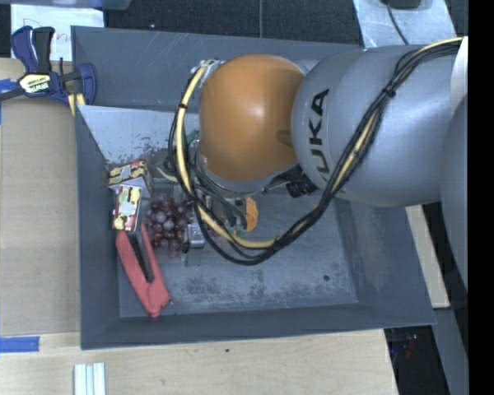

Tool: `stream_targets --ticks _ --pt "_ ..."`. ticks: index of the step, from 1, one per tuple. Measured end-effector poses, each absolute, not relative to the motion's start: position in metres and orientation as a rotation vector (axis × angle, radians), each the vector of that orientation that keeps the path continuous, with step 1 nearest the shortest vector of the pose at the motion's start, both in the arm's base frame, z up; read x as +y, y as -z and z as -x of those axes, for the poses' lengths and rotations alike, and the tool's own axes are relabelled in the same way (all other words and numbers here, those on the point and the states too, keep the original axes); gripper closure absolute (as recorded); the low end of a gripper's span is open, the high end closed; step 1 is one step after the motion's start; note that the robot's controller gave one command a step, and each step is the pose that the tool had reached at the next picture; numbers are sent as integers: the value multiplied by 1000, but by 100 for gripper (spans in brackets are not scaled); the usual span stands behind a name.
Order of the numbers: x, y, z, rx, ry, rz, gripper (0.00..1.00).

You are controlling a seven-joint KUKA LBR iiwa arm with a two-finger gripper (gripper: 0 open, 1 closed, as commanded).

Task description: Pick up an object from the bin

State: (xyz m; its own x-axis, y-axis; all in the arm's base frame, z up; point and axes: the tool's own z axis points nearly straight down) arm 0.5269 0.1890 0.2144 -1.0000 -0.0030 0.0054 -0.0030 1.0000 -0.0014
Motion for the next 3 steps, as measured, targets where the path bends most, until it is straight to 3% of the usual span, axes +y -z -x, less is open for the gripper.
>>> stream_targets --ticks 1,2,3 --pt "188 -219 -529 -3144 2 1 0" --pt "172 -135 -568 -3148 4 49 0" --pt "170 -113 -575 -3142 4 154 0"
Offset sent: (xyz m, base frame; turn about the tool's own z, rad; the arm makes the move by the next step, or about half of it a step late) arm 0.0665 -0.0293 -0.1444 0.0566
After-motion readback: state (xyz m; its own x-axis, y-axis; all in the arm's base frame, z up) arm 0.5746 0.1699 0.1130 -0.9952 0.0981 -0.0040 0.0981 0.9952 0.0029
